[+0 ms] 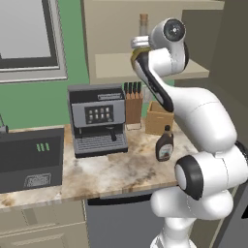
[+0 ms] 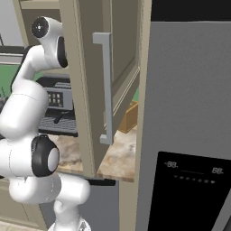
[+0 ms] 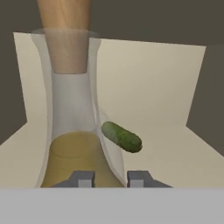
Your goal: Pick the syrup bottle and oil and vinegar bottle from the counter and place them in the cabinet.
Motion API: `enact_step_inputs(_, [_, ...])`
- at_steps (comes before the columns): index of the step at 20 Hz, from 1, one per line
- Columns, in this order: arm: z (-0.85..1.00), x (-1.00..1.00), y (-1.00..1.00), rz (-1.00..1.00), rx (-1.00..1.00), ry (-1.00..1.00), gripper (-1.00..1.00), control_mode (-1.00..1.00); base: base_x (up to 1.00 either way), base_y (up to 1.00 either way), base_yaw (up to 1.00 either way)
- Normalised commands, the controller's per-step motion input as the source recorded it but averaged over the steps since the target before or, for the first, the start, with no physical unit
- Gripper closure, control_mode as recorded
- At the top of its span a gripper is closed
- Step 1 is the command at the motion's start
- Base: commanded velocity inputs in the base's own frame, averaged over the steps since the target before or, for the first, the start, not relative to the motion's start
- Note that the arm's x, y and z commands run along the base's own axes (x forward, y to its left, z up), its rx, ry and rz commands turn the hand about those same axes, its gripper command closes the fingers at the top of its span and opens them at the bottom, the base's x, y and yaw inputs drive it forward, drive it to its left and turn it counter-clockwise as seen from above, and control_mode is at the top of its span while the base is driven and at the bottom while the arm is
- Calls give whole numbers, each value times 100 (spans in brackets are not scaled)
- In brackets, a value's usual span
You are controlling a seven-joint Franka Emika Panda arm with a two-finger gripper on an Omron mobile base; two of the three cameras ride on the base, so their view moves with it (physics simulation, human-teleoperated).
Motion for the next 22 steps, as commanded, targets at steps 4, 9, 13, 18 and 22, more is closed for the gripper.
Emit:
enact_step_inputs(4, [-26, 23, 0, 0, -10, -7, 100, -100, 0, 0, 0])
enact_step_inputs(9, [-28, 24, 0, 0, -9, -6, 100, -100, 0, 0, 0])
enact_step_inputs(13, [-30, 34, 0, -1, -10, -6, 100, -100, 0, 0, 0])
enact_step_inputs(18, [-31, 37, 0, -2, -4, -3, 100, -100, 0, 0, 0])
enact_step_inputs(22, [-34, 10, 0, -2, 0, 0, 100, -100, 0, 0, 0])
